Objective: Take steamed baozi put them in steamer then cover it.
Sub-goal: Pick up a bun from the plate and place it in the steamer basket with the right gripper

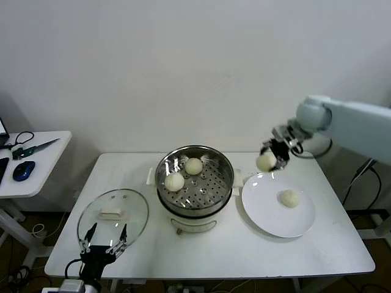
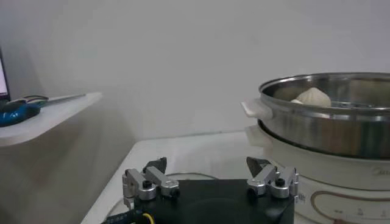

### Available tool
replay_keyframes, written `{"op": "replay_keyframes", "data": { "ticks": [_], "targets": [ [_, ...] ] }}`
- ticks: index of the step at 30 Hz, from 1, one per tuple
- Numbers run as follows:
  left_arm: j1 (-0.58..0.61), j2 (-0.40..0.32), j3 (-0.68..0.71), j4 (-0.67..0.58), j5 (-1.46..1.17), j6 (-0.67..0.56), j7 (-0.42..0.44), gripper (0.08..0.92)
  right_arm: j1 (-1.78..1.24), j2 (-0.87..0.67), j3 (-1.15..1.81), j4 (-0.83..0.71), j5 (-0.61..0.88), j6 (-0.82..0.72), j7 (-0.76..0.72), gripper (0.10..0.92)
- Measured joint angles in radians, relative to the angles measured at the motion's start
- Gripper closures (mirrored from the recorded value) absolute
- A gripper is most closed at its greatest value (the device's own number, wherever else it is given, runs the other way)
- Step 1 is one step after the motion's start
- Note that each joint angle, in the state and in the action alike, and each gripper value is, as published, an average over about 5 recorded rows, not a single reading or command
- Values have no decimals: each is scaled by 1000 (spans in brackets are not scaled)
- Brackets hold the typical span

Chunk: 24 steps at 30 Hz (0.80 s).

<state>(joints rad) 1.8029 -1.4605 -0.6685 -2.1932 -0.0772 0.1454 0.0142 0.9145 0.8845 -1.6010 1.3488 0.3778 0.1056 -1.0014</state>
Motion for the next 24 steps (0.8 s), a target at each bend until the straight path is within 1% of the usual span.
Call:
{"op": "replay_keyframes", "data": {
  "ticks": [5,11,16,24],
  "targets": [
    [6,-2,-8,-4,-3,-4,-1,177,72,88,-1,99,-47,105,14,338],
    [10,-1,-21,-7,-10,-7,-1,177,50,173,7,173,-150,183,56,338],
    [14,-1,-29,-12,-14,-7,-1,177,-17,237,19,186,-237,222,86,338],
    [22,-2,-42,-15,-21,-9,-1,177,-129,312,31,162,-341,259,107,338]
  ]
}}
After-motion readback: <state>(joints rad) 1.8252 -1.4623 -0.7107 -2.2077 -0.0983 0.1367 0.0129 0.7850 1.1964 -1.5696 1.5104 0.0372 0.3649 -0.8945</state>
